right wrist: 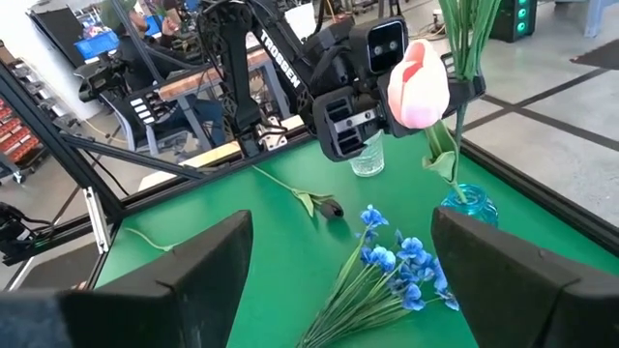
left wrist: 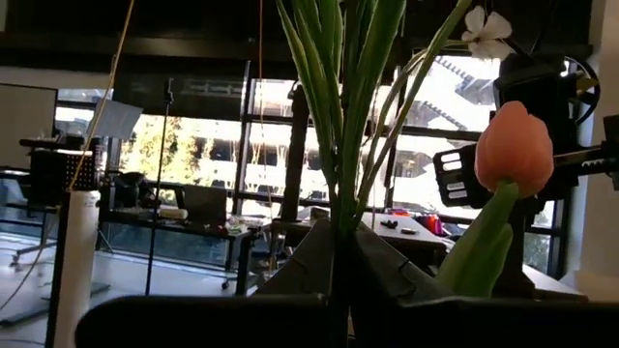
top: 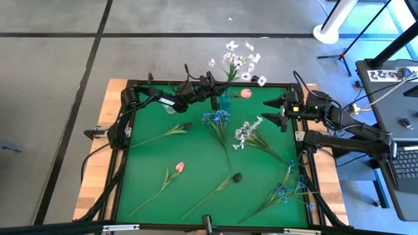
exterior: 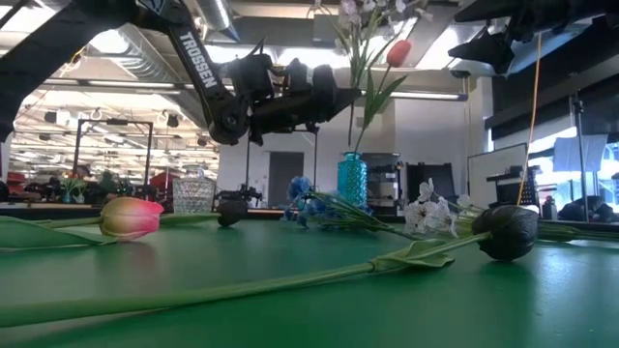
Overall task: Sort flowers into vase by color
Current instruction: Put the left white flowers into the blue vase
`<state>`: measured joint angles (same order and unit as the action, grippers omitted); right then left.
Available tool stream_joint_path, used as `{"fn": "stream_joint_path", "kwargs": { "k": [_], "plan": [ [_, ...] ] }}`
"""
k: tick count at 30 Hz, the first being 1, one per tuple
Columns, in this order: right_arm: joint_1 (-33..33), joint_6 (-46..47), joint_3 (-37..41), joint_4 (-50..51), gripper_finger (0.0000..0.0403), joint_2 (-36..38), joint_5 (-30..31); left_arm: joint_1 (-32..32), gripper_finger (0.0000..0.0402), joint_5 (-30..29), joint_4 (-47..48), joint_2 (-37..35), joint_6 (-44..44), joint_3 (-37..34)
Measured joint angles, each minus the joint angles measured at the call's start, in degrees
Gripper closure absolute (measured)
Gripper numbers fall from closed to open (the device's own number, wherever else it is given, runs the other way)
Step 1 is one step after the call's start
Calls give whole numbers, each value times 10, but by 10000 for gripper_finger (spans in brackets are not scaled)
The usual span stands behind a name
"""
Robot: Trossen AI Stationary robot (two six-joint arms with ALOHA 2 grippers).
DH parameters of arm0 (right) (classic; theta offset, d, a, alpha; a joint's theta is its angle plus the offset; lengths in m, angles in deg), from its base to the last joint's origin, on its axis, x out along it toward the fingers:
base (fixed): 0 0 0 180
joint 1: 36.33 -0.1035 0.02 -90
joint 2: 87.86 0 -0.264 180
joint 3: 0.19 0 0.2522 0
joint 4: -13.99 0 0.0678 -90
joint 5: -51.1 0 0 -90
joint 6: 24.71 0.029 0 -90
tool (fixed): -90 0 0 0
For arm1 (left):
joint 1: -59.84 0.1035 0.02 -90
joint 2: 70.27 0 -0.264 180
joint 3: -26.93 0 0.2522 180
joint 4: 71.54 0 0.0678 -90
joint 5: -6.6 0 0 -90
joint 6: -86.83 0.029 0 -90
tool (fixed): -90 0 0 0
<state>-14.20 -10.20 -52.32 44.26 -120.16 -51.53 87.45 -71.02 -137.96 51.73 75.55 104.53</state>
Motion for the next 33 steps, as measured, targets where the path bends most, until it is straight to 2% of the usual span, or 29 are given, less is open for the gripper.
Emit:
{"fn": "stream_joint_path", "kwargs": {
  "k": [7,11,18,24,33],
  "plan": [
    [0,-13,0,-3,86,0,2,-6,395,-98,26,0,-18,1],
    [0,-13,0,-5,86,0,2,-16,395,-104,54,0,-18,22],
    [0,-13,0,-5,86,0,-2,-46,395,-114,209,-1,38,86],
    [0,-10,0,0,86,0,-12,-55,395,-208,190,-1,52,85],
    [0,-9,0,1,86,0,-20,-54,395,-209,198,-1,43,84]
  ]
}}
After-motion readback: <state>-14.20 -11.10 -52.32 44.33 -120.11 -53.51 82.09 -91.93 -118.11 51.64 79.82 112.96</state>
